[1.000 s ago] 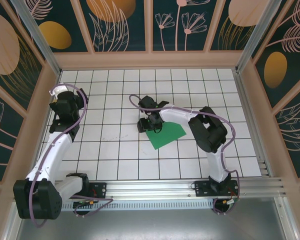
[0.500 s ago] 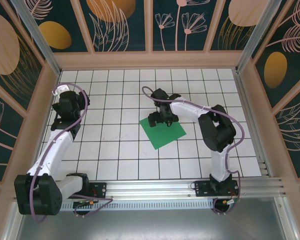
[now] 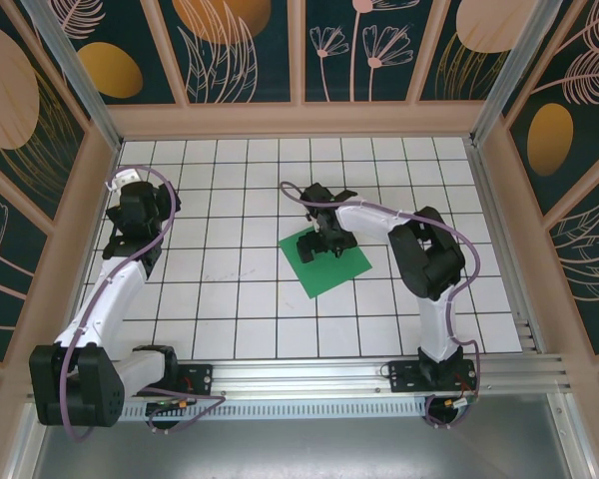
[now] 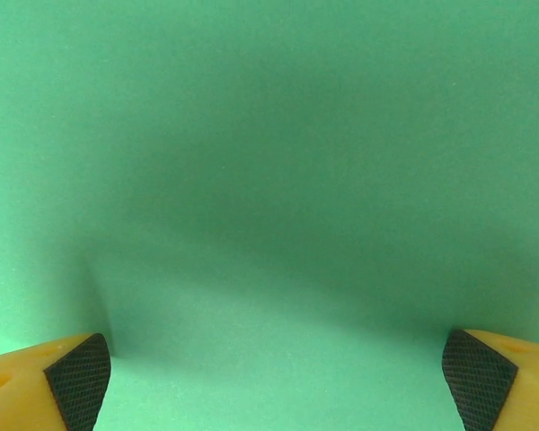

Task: Fold a paper plane with a square sheet of paper (pick it up from the middle)
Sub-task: Fold the square sheet of paper in half at the center of the table.

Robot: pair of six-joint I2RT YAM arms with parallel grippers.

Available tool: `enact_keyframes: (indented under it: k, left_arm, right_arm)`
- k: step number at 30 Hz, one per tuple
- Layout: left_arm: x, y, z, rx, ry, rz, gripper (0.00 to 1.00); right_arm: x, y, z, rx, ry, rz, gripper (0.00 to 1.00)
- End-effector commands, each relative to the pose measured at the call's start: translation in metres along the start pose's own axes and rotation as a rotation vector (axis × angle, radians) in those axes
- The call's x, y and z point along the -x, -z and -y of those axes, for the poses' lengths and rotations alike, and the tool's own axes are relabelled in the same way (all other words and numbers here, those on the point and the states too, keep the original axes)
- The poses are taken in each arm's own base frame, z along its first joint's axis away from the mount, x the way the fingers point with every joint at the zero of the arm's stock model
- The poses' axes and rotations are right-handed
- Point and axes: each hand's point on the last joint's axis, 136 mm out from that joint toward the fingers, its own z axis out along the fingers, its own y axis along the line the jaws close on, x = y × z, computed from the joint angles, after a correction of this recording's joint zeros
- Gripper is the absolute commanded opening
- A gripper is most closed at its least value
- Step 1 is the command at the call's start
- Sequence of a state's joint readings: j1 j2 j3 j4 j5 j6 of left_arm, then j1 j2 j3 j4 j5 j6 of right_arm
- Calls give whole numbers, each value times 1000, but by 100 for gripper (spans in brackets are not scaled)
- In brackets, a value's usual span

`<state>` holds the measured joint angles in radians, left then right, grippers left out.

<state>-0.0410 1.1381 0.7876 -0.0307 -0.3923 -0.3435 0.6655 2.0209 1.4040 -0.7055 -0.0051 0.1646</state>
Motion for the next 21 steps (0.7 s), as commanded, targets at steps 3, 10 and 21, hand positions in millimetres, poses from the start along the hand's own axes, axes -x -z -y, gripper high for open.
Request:
enact_keyframes:
  k: [3,10,21]
  left_arm:
    - [6,-2,3,-7,16,-2,99]
    - [4,-3,3,-3,12,-11,99]
    - [4,-4,2,3,13,-12,98]
  right_arm:
    - [-35,-32,10,-51,2,-136,96]
    - [-45,-46,13,-67,-6,-154,94]
    - [-43,-45,23,-100,-40,-136,88]
